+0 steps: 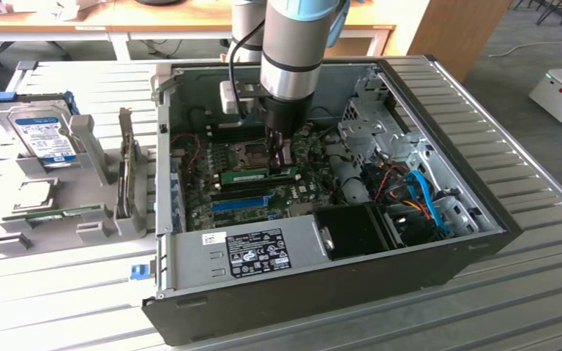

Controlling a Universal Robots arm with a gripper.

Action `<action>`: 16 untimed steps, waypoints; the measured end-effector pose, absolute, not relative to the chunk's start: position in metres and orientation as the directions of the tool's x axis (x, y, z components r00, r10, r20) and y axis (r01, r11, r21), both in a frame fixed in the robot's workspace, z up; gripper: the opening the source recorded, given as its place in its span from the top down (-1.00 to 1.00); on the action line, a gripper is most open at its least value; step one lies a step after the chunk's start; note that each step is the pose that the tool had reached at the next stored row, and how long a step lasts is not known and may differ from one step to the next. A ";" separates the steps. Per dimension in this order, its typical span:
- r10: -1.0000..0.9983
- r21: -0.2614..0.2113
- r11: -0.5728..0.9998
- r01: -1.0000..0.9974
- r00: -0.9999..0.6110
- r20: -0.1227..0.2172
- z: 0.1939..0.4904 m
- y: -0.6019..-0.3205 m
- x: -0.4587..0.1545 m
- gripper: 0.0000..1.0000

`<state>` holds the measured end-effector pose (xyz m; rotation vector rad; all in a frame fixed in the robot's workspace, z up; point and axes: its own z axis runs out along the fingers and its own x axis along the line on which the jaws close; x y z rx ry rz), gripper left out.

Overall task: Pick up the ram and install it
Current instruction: 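Insert the ram into the slot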

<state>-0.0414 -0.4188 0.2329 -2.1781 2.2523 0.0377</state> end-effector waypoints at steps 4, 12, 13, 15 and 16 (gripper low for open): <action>-0.999 0.012 0.033 -0.999 -0.034 -0.023 0.233 -0.419 -0.041 0.76; -1.000 0.012 0.016 -1.000 -0.016 -0.023 0.233 -0.419 -0.041 0.76; -1.000 0.012 0.016 -1.000 -0.016 -0.023 0.233 -0.419 -0.041 0.76; -1.000 0.012 0.016 -1.000 -0.016 -0.023 0.233 -0.419 -0.041 0.76; -1.000 0.011 0.016 -1.000 -0.016 -0.023 0.233 -0.419 -0.041 0.76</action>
